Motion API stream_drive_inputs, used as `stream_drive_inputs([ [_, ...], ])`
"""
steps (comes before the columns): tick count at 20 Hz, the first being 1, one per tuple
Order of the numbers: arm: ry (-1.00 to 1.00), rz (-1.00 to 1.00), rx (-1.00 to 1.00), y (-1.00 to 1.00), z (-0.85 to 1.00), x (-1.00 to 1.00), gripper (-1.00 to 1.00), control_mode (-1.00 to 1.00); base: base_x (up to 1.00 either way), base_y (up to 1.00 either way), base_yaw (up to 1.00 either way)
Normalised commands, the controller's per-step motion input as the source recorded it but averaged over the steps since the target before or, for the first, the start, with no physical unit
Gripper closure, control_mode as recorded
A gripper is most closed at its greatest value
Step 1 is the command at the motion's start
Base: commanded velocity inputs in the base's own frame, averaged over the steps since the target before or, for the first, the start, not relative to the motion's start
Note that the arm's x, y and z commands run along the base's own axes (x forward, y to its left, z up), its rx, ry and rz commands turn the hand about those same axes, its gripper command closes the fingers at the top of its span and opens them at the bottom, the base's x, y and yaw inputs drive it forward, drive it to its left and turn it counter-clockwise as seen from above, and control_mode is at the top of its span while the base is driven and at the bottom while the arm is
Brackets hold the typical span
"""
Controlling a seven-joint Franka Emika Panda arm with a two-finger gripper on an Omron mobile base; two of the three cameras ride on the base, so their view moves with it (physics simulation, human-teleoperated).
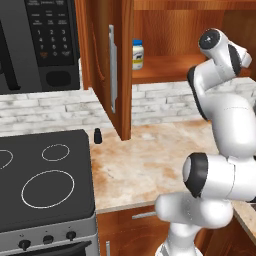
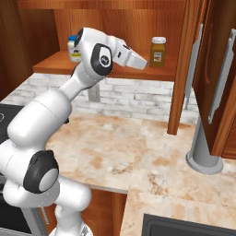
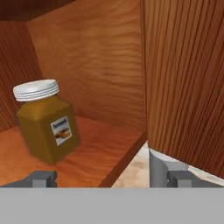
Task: Collect the turmeric, mayonnaise, and shaker from the cabinet and place them next to the stove.
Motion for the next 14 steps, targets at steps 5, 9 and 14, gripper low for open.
stream_drive_inputs([
  [5,0.0,0.0,0.0,0.0,0.11,0.23,-1.0,-1.0,0.0,0.0,0.0],
  [9,-0.01,0.0,0.0,0.03,0.1,0.23,-1.0,-1.0,0.0,0.0,0.0],
  [14,0.0,0.0,0.0,0.05,0.21,0.16,-1.0,-1.0,0.0,0.0,0.0],
])
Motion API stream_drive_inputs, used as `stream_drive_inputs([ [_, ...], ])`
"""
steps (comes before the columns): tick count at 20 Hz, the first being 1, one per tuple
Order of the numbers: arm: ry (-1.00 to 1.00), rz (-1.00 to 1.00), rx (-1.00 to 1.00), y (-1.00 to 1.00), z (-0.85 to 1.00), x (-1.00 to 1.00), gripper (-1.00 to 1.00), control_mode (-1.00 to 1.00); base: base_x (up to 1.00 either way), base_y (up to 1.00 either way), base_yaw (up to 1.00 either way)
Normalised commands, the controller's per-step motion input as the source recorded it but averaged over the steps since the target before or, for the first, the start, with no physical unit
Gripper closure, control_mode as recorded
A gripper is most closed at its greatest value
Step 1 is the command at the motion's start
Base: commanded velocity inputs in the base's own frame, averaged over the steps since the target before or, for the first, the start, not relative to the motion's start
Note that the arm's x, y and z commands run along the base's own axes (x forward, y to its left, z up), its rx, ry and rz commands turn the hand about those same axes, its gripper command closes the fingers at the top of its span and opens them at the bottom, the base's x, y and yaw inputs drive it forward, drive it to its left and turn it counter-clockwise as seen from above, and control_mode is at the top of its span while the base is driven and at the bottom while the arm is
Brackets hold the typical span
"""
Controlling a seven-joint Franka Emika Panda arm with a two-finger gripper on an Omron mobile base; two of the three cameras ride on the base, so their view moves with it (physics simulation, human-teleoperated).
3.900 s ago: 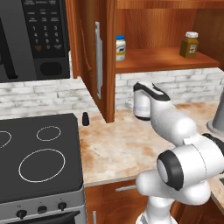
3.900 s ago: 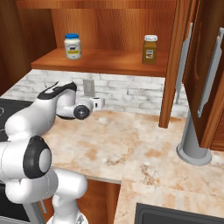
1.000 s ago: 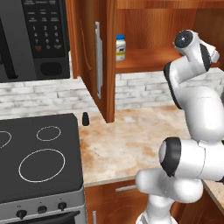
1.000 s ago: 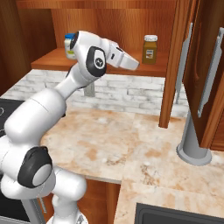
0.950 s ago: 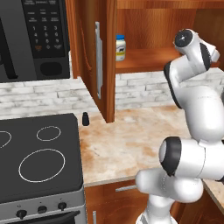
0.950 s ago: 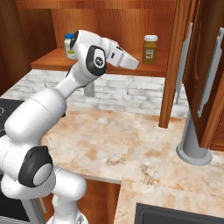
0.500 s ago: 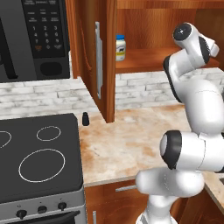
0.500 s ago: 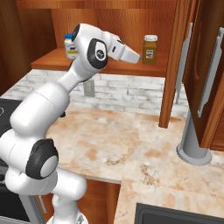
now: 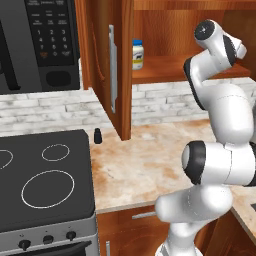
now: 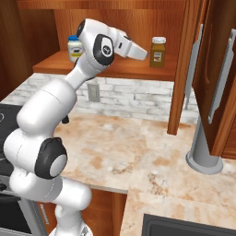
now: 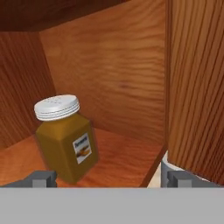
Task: Collect the turmeric, mayonnaise, and shaker from the cabinet and place them next to the stove.
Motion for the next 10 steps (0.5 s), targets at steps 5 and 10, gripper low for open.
stream_drive_inputs([
  [5,-0.02,0.0,0.0,0.04,0.1,0.16,-1.0,-1.0,0.0,0.0,0.0],
  [10,-0.03,0.01,0.0,0.01,0.0,0.18,-1.0,-1.0,0.0,0.0,0.0],
])
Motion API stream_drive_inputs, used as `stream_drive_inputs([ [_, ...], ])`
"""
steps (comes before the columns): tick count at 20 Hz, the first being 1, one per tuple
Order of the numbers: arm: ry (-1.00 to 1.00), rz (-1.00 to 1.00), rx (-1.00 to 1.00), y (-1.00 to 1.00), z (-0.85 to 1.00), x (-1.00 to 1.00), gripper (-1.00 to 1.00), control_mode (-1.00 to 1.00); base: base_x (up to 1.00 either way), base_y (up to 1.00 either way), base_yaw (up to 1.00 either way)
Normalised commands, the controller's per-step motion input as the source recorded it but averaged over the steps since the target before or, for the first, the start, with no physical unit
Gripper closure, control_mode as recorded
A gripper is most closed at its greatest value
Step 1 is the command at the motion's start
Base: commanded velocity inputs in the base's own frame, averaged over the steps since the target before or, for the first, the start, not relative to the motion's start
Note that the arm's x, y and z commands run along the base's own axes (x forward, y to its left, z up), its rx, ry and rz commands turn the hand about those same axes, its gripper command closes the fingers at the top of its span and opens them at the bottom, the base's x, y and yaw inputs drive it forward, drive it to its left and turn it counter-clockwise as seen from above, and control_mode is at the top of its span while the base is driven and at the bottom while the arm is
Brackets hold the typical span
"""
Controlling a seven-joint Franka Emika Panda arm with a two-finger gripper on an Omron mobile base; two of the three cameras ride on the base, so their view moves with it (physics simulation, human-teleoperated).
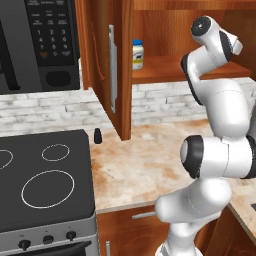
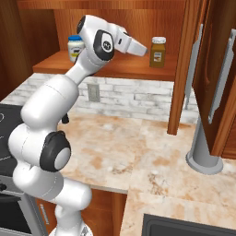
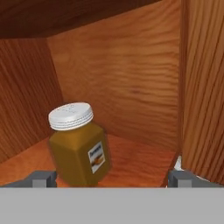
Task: Collect the turmeric, mayonnaise, and shaker from the cabinet and place them next to the stove.
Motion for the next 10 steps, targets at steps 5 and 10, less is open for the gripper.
stream_drive_inputs([
  [5,-0.06,0.1,0.0,0.0,0.0,0.16,-1.0,-1.0,0.0,0.0,0.0],
  [10,-0.04,0.1,0.0,0.0,0.0,0.06,-1.0,-1.0,0.0,0.0,0.0],
])
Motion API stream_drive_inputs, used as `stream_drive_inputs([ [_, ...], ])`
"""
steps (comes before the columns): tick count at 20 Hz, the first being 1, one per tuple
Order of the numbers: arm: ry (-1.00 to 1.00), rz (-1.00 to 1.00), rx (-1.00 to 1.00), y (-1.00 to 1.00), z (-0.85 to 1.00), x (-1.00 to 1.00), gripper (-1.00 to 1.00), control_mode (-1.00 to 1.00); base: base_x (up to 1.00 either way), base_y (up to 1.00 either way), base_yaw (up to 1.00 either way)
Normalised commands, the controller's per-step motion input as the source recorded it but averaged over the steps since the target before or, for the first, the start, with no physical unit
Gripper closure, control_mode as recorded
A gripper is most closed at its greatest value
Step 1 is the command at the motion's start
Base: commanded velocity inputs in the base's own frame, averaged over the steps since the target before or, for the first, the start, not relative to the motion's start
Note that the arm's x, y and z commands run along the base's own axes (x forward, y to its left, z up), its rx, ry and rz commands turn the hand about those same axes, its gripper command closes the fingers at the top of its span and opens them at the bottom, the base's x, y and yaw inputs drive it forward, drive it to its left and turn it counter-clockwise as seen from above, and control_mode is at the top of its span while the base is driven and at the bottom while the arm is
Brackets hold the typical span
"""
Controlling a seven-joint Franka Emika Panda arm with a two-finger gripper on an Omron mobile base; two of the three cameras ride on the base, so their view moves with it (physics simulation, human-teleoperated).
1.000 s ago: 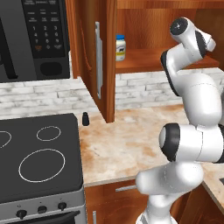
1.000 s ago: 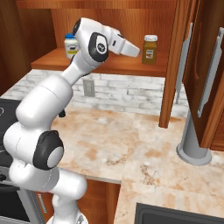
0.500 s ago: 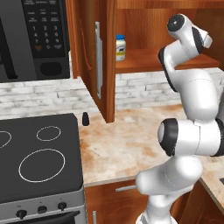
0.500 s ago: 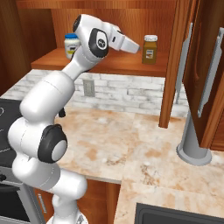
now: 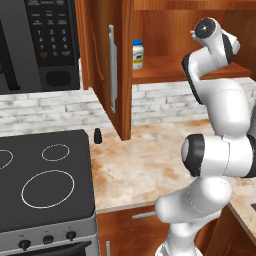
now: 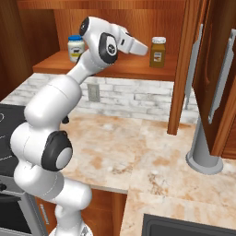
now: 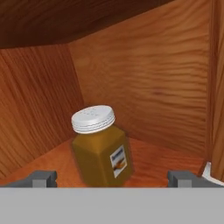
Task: Collect the turmeric, mayonnaise, and shaker from the cabinet and place them next to the stove.
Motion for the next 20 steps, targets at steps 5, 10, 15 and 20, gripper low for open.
stream_drive_inputs([
  [5,0.0,0.01,-0.01,0.0,0.0,0.07,-1.0,-1.0,0.0,0.0,0.0],
  [10,0.0,0.0,-0.02,0.0,0.0,0.15,-1.0,-1.0,0.0,0.0,0.0],
  [15,0.0,0.03,-0.04,0.0,0.0,0.21,-1.0,-1.0,0.0,0.0,0.0],
  [20,0.0,0.07,-0.03,-0.02,0.0,0.23,-1.0,-1.0,0.0,0.0,0.0],
])
